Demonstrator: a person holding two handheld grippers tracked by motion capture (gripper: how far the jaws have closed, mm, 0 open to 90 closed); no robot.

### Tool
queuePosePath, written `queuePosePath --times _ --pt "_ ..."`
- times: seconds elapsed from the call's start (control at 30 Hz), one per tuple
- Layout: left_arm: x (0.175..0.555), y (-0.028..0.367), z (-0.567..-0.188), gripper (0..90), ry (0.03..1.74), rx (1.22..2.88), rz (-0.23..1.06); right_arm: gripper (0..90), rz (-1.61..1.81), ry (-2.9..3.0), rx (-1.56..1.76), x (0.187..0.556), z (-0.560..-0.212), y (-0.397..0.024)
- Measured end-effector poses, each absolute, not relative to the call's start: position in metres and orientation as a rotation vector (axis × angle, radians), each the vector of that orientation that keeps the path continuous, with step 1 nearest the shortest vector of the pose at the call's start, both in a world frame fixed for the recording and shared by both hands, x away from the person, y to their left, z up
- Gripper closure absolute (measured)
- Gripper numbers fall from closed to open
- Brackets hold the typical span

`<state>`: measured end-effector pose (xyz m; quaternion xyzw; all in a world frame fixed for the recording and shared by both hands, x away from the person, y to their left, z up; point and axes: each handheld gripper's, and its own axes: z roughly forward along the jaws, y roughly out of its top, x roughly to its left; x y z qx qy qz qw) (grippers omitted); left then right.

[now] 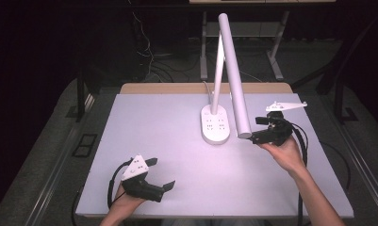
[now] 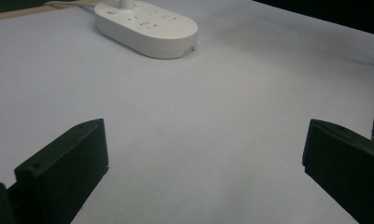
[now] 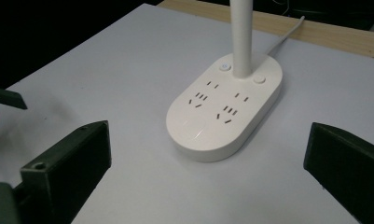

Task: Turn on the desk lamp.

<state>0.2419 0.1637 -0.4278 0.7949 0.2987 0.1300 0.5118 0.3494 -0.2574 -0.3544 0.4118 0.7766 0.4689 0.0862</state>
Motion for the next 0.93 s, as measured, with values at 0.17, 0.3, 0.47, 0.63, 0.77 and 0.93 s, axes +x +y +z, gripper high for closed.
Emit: queuePosePath --times 0.17,0.3,0.47,0.63,0.77,0.93 --pt "0.242 0.164 -0.428 0.0 0.723 1.909 0.313 0.1 1.407 2.316 1.210 0.328 -0.360 -0.259" --pt "0.242 0.164 -0.428 0.0 0.719 1.911 0.314 0.1 1.424 2.305 1.204 0.313 -0.367 -0.263" --pt "0.242 0.163 -0.428 0.0 0.717 1.915 0.314 0.1 1.435 2.294 1.234 0.296 -0.379 -0.271" --pt "0.242 0.162 -0.428 0.0 0.715 1.922 0.313 0.1 1.445 2.285 1.258 0.282 -0.390 -0.276" --pt "0.242 0.161 -0.428 0.0 0.713 1.923 0.314 0.1 1.448 2.272 1.286 0.272 -0.402 -0.279" --pt "0.243 0.162 -0.428 0.0 0.713 1.927 0.312 0.2 1.433 2.280 1.308 0.262 -0.415 -0.281"
